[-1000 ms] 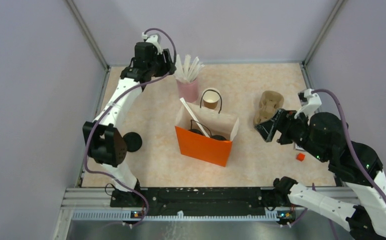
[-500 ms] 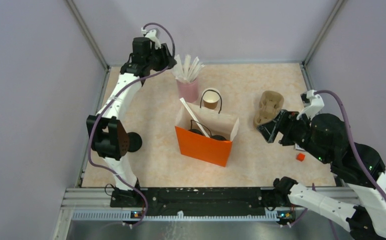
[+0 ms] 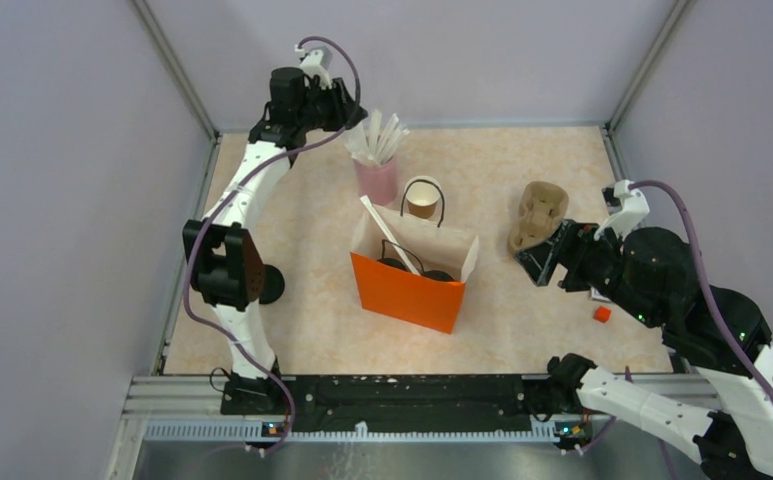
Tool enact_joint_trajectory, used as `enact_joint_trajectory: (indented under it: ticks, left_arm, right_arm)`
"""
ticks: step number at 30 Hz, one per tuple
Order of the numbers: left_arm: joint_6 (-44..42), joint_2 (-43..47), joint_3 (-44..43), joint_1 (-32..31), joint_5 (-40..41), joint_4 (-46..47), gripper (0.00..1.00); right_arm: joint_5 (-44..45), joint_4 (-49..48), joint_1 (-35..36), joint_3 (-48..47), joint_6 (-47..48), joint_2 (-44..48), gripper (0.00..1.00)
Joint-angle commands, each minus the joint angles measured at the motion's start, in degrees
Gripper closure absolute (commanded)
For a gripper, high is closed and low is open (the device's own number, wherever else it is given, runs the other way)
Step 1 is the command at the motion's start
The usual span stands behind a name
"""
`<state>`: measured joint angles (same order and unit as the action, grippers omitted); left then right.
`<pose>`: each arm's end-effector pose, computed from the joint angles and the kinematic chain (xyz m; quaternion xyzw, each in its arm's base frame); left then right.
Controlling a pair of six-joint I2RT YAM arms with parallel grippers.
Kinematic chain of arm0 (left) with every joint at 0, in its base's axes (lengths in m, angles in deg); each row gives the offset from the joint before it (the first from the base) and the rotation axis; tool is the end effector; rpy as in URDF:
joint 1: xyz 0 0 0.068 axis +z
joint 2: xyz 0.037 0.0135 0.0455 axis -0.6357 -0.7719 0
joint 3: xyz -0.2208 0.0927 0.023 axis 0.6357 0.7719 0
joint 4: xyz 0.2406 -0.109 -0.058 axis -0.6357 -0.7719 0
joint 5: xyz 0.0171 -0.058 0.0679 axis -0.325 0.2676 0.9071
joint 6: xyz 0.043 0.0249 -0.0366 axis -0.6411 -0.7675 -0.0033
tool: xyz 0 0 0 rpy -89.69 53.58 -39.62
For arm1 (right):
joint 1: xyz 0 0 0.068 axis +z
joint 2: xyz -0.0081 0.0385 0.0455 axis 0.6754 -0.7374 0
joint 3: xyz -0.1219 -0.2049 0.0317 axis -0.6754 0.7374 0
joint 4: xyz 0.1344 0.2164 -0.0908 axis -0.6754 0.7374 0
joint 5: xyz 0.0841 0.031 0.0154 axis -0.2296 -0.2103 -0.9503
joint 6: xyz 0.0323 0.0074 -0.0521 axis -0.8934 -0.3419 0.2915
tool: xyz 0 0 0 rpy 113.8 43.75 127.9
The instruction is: Pack the takeout coffee
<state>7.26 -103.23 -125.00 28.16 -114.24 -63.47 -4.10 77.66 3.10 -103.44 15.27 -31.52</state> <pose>0.4517 -0.1101 0.3386 0.0761 0.7909 -0.3169 0.5179 0.0885 0.0714 0.4167 0.0013 0.8331 0.2576 0.4894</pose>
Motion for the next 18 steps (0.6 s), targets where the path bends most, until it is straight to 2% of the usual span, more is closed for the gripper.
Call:
enact_joint_trajectory:
  ticks: [1,11,18]
  left_arm:
    - [-3.28,-1.72,-2.66,-1.63,-1.50,4.28,0.53]
    - [-4.26,-6.97,-7.25,-2.58,5.68,3.93,0.54]
    - [-4.47,-11.96,-11.68,-2.58,4.19,3.10,0.61]
  right_arm:
    - [0.85,-0.56,-0.13,-1.28,-0.11,0.13,0.21]
    - [0.28,0.48,-0.09,-2.99,-0.51,-0.92,0.21]
    - [1.10,2.79,-0.11,-4.61,-1.43,-0.93,0.21]
